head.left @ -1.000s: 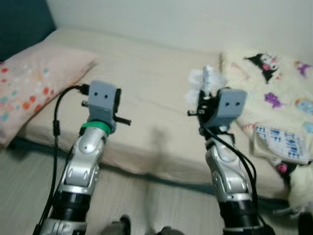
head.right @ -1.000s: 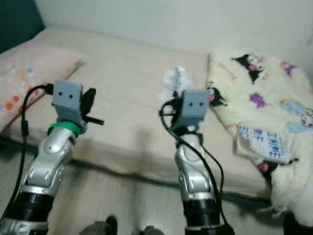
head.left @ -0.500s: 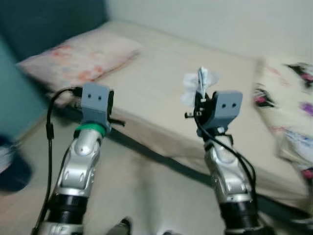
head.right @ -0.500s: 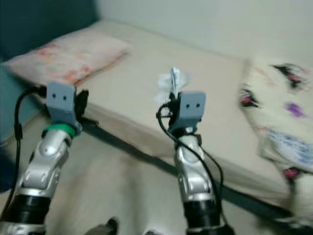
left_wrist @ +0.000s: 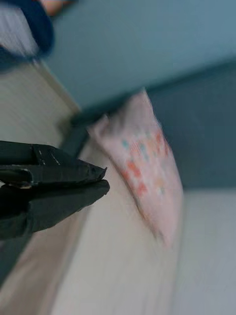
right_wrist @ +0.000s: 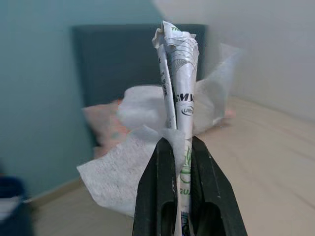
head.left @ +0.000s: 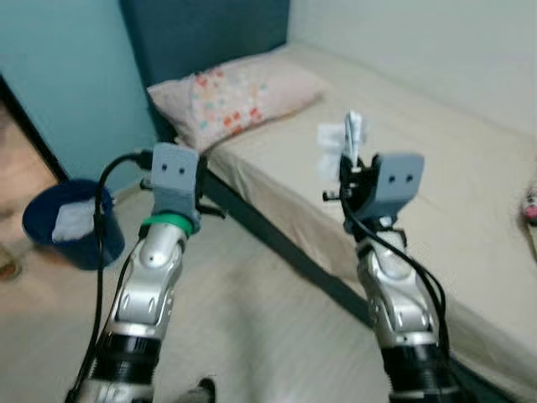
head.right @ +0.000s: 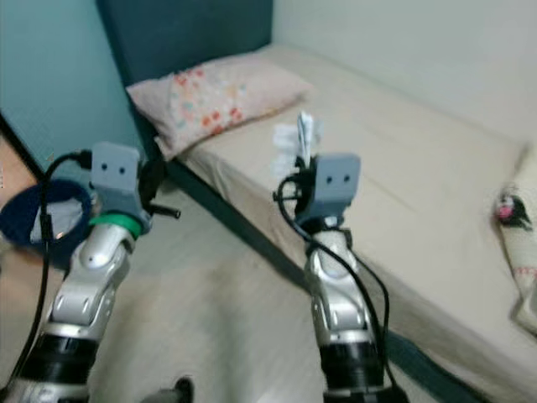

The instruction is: Clean up the room

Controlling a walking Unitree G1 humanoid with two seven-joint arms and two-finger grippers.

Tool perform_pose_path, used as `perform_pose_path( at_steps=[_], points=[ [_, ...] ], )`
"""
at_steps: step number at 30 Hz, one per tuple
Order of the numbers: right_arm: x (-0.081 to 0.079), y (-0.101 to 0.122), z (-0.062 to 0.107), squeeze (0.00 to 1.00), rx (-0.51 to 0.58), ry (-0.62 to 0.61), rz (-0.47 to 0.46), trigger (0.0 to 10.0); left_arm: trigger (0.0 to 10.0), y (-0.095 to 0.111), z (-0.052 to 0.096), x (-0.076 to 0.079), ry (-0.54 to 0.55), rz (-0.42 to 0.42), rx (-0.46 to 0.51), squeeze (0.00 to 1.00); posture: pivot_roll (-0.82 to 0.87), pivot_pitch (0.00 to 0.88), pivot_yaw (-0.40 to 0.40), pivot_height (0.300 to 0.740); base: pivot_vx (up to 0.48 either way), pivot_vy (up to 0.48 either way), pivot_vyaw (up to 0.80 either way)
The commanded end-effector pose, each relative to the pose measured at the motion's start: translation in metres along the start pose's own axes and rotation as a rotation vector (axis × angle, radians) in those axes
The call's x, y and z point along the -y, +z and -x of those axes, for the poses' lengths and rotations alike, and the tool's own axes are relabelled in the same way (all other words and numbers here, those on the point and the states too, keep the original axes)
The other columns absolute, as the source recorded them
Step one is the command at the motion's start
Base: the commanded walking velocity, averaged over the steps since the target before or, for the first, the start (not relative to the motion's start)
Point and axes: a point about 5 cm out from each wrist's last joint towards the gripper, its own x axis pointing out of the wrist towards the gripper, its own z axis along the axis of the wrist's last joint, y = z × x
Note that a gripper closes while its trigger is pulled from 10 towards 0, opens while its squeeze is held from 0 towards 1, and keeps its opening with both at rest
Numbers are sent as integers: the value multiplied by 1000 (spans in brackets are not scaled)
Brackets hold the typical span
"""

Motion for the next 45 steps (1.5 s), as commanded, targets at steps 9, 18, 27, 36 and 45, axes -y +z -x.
perform_pose_path(
  at_steps=[9, 18, 27, 36, 45],
  points=[
    [2, -5, 2, 0, -21, 9, -2, 10000, 10000, -4, 0, 3, -13, 1, -19, 0, -2, 40, 13, 726, 0, 0, 786],
    [3, -4, 1, 0, -18, 19, 5, 10000, 10000, -2, -1, 2, 0, 0, -14, 0, 6, 56, 6, 726, 0, 0, 782],
    [1, -2, -2, 0, -13, 26, 0, 10000, 10000, -2, -3, 1, 10, -6, -16, 0, 7, 60, 7, 726, 0, 0, 781],
    [2, -5, 1, 0, -22, 19, -1, 10000, 10000, -5, -3, 0, 23, -18, -25, 0, 6, 60, 7, 726, 0, 0, 781],
    [5, -3, 1, 0, -12, -9, -10, 10000, 10000, -7, -4, 0, 29, -36, -33, 0, -1, 56, 11, 726, 412, 0, 86]
  ],
)
